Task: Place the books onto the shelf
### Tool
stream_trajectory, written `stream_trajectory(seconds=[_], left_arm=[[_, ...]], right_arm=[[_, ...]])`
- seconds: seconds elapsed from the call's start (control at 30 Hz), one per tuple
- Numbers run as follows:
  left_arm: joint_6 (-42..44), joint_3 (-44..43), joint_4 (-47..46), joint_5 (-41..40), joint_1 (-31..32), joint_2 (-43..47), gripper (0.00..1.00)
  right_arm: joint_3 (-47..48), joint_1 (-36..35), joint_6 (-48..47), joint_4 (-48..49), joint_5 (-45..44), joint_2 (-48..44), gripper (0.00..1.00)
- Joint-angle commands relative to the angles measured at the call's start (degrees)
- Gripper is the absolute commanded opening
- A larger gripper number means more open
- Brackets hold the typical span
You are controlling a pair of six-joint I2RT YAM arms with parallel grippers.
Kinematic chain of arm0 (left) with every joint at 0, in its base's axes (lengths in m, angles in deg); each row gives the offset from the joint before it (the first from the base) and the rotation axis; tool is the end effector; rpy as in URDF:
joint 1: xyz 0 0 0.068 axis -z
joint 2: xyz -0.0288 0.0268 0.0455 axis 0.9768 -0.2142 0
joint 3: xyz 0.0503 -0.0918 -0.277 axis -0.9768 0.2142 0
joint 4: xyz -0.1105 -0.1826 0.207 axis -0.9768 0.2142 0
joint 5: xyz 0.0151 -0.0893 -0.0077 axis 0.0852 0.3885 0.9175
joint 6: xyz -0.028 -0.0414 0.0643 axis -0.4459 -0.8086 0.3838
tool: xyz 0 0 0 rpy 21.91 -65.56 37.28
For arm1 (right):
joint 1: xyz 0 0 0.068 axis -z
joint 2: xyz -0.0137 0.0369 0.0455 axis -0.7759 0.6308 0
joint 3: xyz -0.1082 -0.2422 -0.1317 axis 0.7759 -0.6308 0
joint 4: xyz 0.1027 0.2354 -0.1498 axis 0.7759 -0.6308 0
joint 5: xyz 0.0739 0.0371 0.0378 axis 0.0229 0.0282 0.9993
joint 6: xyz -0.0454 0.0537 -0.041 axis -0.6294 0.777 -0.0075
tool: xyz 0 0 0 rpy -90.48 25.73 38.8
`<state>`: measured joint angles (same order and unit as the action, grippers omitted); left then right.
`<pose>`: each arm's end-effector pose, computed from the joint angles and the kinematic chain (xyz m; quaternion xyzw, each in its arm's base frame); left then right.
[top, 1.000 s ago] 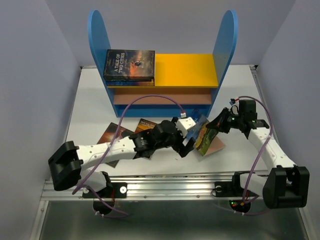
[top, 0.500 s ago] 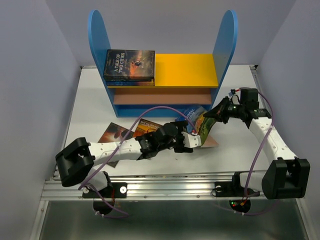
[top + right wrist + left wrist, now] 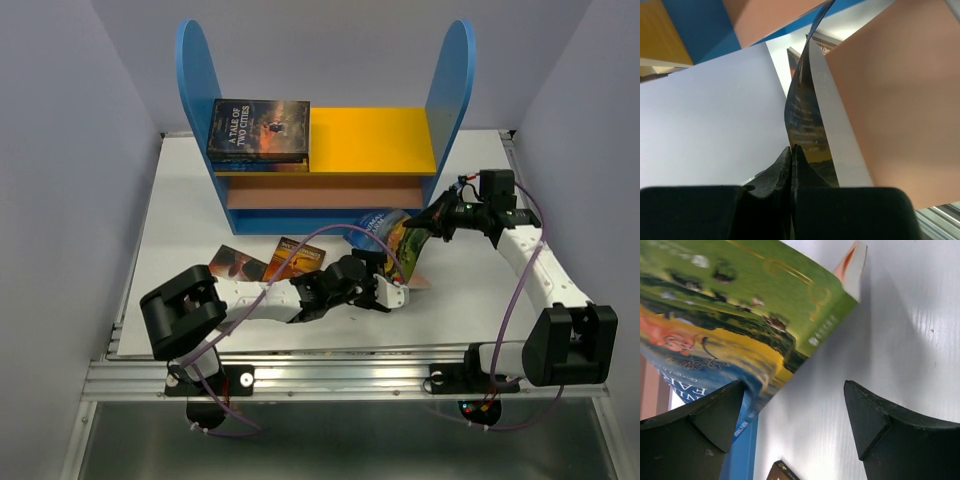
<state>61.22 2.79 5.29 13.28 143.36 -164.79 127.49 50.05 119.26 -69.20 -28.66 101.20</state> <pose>0.1682 -0.3674 0.2021 0.6530 0.4625 -0.0940 0.5924 0.3127 0.0582 0.2809 0.2248 0.8242 0.5019 0.1352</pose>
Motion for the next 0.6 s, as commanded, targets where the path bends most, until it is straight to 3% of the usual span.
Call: stream_trajectory(seconds=[0.0,0.43,0.53,0.57], left_arm=[[1.22,-3.33,-4.64,-1.84,1.24,-0.88,0.9],[1.74,-4.38,-12.47,-7.99,1.32,-3.96,0.84],[1.48,-4.73,-13.52,-9.31,1.33,-5.1,0.67],[1.22,-4.82,-13.61,-9.32,1.33,-5.11,0.5]], right_arm=[[4.05,-0.3,4.53,1.4,5.3,-0.78,0.01],[1.24,-0.3,7.52,1.4,4.78,-2.89,0.01],[1.15,-0.3,8.66,1.49,4.34,-3.07,0.01],[1.06,-0.3,9.1,1.49,4.34,-3.07,0.01]])
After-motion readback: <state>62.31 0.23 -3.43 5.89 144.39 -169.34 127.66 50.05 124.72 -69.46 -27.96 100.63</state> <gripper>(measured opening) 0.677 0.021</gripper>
